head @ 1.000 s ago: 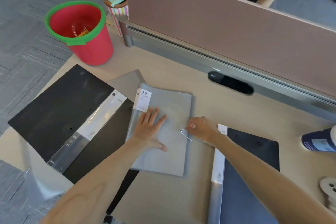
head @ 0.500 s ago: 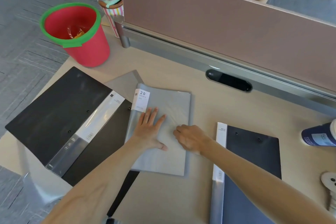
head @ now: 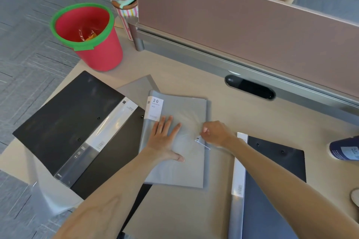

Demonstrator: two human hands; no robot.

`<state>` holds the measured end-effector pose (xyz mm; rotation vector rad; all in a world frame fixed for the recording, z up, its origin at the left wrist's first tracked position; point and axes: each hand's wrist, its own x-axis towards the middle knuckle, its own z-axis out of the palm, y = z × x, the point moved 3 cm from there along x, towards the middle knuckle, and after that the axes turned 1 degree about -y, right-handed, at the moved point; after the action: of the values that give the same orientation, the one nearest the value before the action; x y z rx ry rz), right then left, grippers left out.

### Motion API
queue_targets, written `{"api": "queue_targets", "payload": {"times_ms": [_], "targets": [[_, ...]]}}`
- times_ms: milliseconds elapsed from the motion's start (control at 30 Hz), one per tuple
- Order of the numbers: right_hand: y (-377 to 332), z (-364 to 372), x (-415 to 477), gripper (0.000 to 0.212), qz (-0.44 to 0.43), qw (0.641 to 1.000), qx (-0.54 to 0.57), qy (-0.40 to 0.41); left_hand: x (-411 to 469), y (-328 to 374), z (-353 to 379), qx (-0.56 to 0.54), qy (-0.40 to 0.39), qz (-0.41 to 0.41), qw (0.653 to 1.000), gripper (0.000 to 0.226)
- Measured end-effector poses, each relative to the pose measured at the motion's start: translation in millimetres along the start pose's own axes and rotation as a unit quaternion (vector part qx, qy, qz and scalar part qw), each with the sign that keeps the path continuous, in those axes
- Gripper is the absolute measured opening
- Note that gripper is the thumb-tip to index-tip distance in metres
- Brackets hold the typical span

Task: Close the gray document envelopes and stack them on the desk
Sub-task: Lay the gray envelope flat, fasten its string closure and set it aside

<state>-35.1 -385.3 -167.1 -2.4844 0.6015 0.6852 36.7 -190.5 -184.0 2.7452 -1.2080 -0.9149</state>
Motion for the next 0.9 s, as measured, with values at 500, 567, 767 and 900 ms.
{"api": "queue_targets", "payload": {"times_ms": [500, 567, 767, 900], "targets": [[7, 32, -36, 0.015, -0.032, 0.986, 0.147, 0.065, 2, 3, -1, 0.044, -0.036, -0.003, 0.998, 0.127], [9, 34, -38, 0.012, -0.013, 0.982, 0.174, 0.069, 3, 4, -1, 0.048, -0.035, 0.0, 0.998, 0.126], [8, 37, -40, 0.013, 0.002, 0.982, 0.164, 0.099, 3, 4, 0, 0.049, -0.033, -0.001, 0.998, 0.126], [3, 37, -44, 0.016, -0.086, 0.985, 0.03, 0.15, 3, 5, 0, 0.057, -0.031, -0.002, 0.998, 0.125]]}}
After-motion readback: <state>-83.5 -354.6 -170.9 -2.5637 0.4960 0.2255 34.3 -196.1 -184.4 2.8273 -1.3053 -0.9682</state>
